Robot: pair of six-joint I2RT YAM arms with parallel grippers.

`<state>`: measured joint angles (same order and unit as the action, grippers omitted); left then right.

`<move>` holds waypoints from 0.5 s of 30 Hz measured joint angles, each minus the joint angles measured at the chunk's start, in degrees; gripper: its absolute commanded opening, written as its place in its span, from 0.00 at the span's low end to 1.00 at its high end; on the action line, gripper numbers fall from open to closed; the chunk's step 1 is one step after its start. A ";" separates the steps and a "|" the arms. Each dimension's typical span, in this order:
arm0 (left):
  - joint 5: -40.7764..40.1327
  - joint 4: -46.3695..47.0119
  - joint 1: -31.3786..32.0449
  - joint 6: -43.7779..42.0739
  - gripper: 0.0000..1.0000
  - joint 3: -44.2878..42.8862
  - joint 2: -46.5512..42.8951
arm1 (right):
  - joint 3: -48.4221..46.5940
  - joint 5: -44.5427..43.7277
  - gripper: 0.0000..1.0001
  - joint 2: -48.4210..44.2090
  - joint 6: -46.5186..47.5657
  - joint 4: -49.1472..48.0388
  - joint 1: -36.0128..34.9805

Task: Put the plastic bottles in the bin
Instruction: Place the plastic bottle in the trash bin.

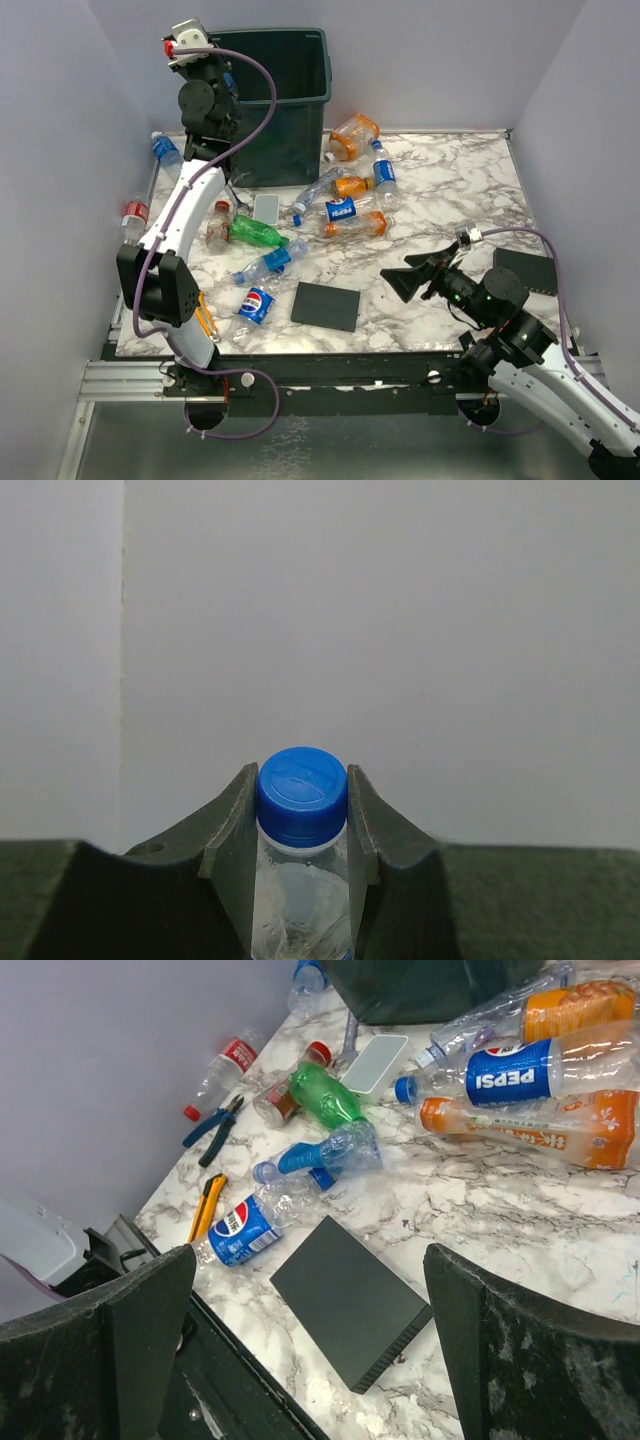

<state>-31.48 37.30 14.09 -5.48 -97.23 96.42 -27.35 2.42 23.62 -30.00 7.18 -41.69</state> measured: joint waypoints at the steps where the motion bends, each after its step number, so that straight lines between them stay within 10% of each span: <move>1: -0.31 -0.07 -0.22 -0.26 0.00 0.00 0.87 | 0.00 -0.39 1.00 -0.13 -0.07 0.00 0.00; 9: -0.72 -3.50 -0.52 0.22 0.10 -0.57 5.64 | 0.00 -3.19 1.00 0.39 -0.50 0.35 0.00; 15: -0.42 -9.84 -0.96 2.05 0.89 -2.49 8.02 | 0.00 -5.18 1.00 1.64 -0.46 1.70 0.00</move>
<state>-31.90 27.46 13.13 -3.42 -99.72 104.44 -27.35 -2.76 25.26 -30.46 8.88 -41.69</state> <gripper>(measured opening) 0.520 0.998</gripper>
